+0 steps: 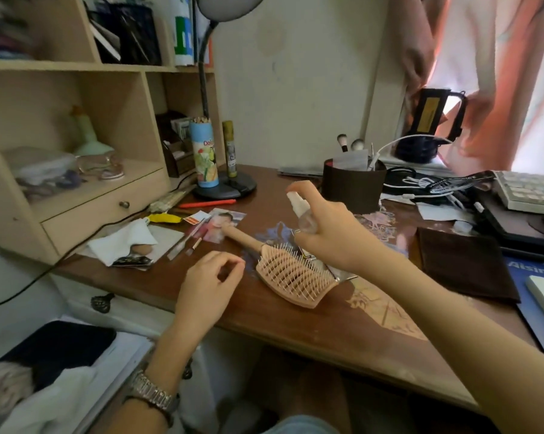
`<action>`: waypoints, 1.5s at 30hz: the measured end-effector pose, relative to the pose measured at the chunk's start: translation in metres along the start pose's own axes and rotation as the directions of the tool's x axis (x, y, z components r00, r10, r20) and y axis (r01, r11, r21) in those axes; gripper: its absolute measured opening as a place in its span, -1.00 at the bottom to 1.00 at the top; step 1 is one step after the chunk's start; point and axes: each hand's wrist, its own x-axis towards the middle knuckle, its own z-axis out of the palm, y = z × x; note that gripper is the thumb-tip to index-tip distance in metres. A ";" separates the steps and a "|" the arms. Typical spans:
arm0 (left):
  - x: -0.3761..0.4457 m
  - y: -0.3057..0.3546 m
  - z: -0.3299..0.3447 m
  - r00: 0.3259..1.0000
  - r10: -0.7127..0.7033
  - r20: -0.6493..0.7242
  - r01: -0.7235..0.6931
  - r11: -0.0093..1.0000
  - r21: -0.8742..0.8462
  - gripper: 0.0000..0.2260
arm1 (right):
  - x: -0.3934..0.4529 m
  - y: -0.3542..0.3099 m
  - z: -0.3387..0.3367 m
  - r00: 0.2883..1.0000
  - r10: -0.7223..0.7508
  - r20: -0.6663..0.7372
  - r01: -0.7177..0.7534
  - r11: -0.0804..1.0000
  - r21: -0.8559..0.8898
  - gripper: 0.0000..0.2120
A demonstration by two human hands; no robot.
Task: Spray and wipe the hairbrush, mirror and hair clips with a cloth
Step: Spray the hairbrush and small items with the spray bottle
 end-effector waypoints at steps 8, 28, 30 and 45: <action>0.000 -0.003 0.000 0.999 0.000 -0.035 -0.001 1.000 -0.015 -0.93 | 0.022 0.006 0.023 0.996 -0.015 0.083 0.017 1.000 -0.017 -0.54; -0.004 0.001 -0.002 0.998 -0.063 0.003 0.062 0.996 0.068 -0.87 | -0.025 0.016 -0.037 0.993 0.092 -0.069 -0.093 0.995 -0.026 -0.42; -0.004 0.003 -0.002 0.998 -0.067 0.011 0.066 0.996 0.067 -0.87 | -0.034 0.021 -0.048 0.990 0.100 -0.100 -0.103 0.994 -0.025 -0.41; 0.028 0.044 0.006 0.992 0.124 0.015 -0.125 0.990 0.066 -0.86 | -0.058 0.065 -0.031 0.980 0.152 -0.132 -0.159 0.986 -0.049 -0.49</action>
